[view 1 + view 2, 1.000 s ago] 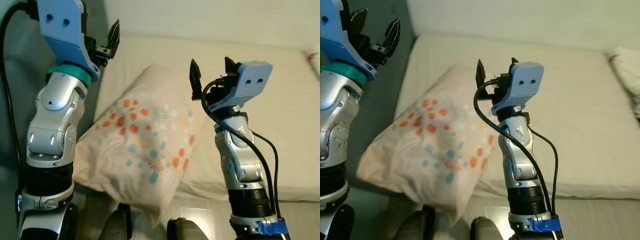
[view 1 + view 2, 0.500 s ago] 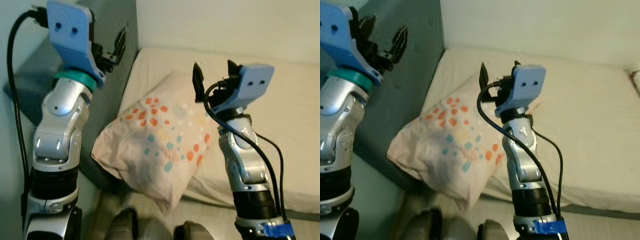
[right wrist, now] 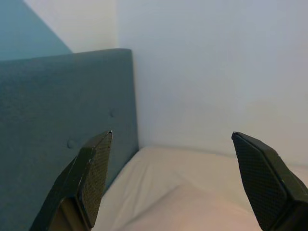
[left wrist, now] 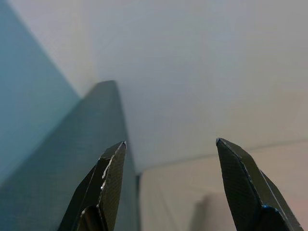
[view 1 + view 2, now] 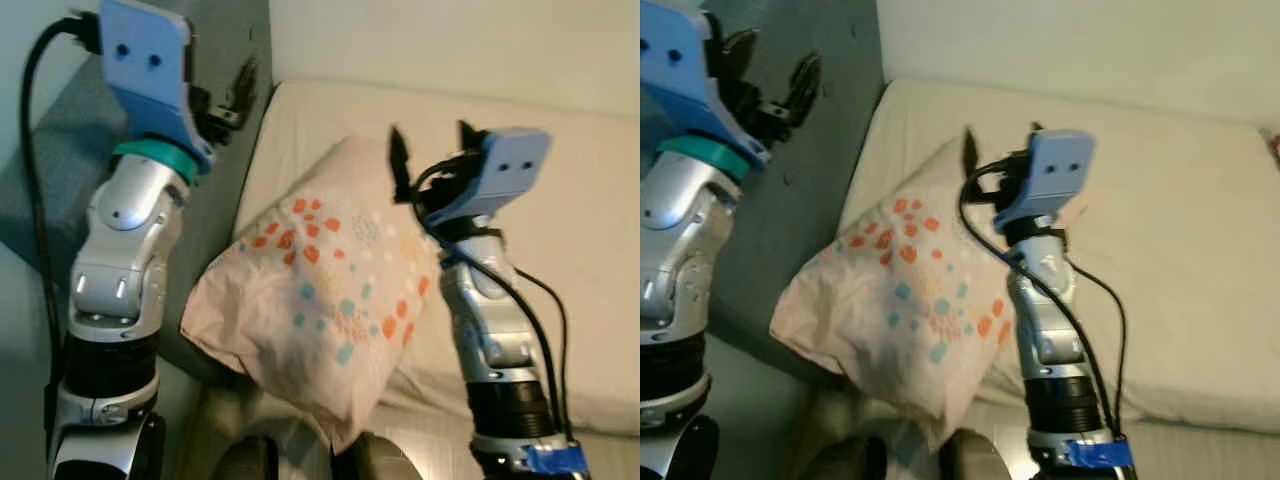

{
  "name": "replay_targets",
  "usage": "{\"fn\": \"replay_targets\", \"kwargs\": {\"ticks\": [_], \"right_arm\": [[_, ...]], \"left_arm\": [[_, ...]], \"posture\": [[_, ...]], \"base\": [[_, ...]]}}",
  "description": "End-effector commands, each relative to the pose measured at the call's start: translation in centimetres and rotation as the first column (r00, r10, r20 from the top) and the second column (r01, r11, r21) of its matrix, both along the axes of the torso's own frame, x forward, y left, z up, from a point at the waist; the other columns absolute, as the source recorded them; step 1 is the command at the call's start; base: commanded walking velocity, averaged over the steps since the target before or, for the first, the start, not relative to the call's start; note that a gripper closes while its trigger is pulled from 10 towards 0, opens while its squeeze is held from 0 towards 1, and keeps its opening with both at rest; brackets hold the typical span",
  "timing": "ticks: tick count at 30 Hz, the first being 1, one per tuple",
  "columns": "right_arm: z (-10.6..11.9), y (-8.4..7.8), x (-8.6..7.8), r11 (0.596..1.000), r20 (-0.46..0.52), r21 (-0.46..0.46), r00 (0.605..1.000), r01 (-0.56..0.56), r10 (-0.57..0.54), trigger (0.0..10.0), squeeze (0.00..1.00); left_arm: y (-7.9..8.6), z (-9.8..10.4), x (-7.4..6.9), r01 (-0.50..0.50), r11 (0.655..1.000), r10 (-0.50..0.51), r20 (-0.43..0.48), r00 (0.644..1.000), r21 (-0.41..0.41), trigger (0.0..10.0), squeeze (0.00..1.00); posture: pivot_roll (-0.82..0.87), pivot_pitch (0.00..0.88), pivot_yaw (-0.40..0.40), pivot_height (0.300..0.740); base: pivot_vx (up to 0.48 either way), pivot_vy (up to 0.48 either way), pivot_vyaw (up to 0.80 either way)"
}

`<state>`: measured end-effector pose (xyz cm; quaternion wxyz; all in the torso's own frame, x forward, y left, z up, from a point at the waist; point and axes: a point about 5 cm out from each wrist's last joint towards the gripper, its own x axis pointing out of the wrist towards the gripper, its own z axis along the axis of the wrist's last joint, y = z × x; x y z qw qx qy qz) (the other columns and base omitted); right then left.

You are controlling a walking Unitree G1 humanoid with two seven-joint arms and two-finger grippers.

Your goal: Clean up the room

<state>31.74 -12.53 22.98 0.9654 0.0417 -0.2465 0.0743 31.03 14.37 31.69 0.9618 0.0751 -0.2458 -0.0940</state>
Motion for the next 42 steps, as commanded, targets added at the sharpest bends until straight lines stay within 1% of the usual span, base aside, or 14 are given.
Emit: {"fn": "replay_targets", "kwargs": {"ticks": [1, 8, 12, 16, 29, 33, 34, 35, 37, 38, 39, 40, 41, 42], "right_arm": [[-0.2, 0.4, 0.0, 1.0, -0.008, 0.006, 1.0, -0.013, 0.013, 10.0, 0.0], [-0.3, 0.4, 0.0, 1.0, -0.01, 0.002, 1.0, -0.014, 0.014, 10.0, 0.0], [-0.5, 0.4, 0.1, 1.0, -0.015, -0.002, 1.0, -0.015, 0.015, 10.0, 0.0], [-0.6, 0.4, 0.1, 1.0, -0.017, -0.004, 1.0, -0.016, 0.016, 10.0, 0.0], [-0.8, 0.5, 0.1, 1.0, -0.025, -0.003, 1.0, -0.017, 0.017, 10.0, 0.0], [-1.0, 0.5, 0.1, 1.0, -0.031, 0.003, 0.999, -0.018, 0.018, 10.0, 0.0], [-1.4, 0.5, 0.1, 1.0, -0.045, 0.007, 0.999, -0.02, 0.02, 10.0, 0.0], [-1.4, 0.5, 0.1, 1.0, -0.045, 0.007, 0.999, -0.02, 0.02, 10.0, 0.0], [-3.8, 0.3, 0.2, 0.999, -0.154, 0.028, 0.988, -0.02, 0.024, 10.0, 0.0], [-3.8, 0.3, 0.2, 0.999, -0.154, 0.028, 0.988, -0.02, 0.024, 10.0, 0.0], [-5.5, 0.1, 0.2, 0.998, -0.231, 0.061, 0.973, -0.004, 0.018, 10.0, 0.0], [-6.9, -0.2, 0.1, 0.994, -0.291, 0.113, 0.957, 0.012, 0.021, 10.0, 0.0], [-6.9, -0.2, 0.1, 0.994, -0.291, 0.113, 0.957, 0.012, 0.021, 10.0, 0.0], [-8.7, -0.7, 0.0, 0.986, -0.376, 0.152, 0.927, 0.062, -0.001, 10.0, 0.0]], "left_arm": [[0.3, -0.1, 0.0, -0.008, 1.0, 0.008, -0.004, 1.0, -0.002, 10.0, 0.0], [0.1, -0.1, -0.1, 0.002, 1.0, -0.002, -0.009, 1.0, -0.003, 10.0, 0.0], [-0.6, -0.6, -0.6, 0.08, 0.997, -0.08, -0.019, 0.997, 0.02, 10.0, 0.0], [-0.9, -1.1, -0.6, 0.106, 0.994, -0.104, -0.032, 0.994, 0.035, 10.0, 0.0], [-1.1, -1.6, -0.6, 0.124, 0.991, -0.122, -0.049, 0.991, 0.039, 10.0, 0.0], [-1.3, -2.0, -0.7, 0.136, 0.988, -0.132, -0.057, 0.99, 0.069, 10.0, 0.0], [-1.7, -2.6, -0.8, 0.161, 0.98, -0.153, -0.077, 0.985, 0.114, 10.0, 0.0], [-1.7, -2.6, -0.8, 0.161, 0.98, -0.153, -0.077, 0.985, 0.114, 10.0, 0.0], [-2.6, -4.9, -0.5, 0.256, 0.948, -0.218, -0.2, 0.955, 0.189, 10.0, 0.0], [-2.6, -4.9, -0.5, 0.256, 0.948, -0.218, -0.2, 0.955, 0.189, 10.0, 0.0], [-3.1, -6.0, -0.2, 0.292, 0.933, -0.237, -0.251, 0.939, 0.21, 10.0, 0.0], [-3.4, -6.8, 0.2, 0.313, 0.927, -0.246, -0.295, 0.923, 0.207, 10.0, 0.0], [-3.4, -6.8, 0.2, 0.313, 0.927, -0.246, -0.295, 0.923, 0.207, 10.0, 0.0], [-3.9, -7.8, 1.0, 0.329, 0.926, -0.245, -0.372, 0.895, 0.183, 10.0, 0.0]], "posture": [[-0.03, 0.134, 0.006, 0.74], [-0.02, 0.132, 0.005, 0.74], [-0.02, 0.13, 0.004, 0.74], [-0.02, 0.129, 0.003, 0.74], [-0.02, 0.134, 0.006, 0.74], [-0.02, 0.136, 0.006, 0.74], [-0.02, 0.139, 0.006, 0.74], [-0.02, 0.139, 0.006, 0.74], [-0.02, 0.15, 0.004, 0.74], [-0.02, 0.15, 0.004, 0.74], [-0.01, 0.152, 0.005, 0.74], [-0.01, 0.152, 0.005, 0.74], [-0.01, 0.152, 0.005, 0.74], [-0.01, 0.159, 0.01, 0.74]], "base": [[0.375, 0.0, 0.0], [0.183, 0.0, 0.0], [0.0, 0.0, 0.0], [0.0, 0.0, 0.0], [0.0, 0.0, 0.0], [0.0, 0.0, 0.0], [0.0, 0.0, 0.0], [0.0, 0.0, 0.0], [0.0, 0.0, 0.0], [0.0, 0.0, 0.0], [0.0, 0.0, 0.0], [0.0, 0.0, 0.0], [0.0, 0.0, 0.0], [0.0, 0.0, 0.0]]}}
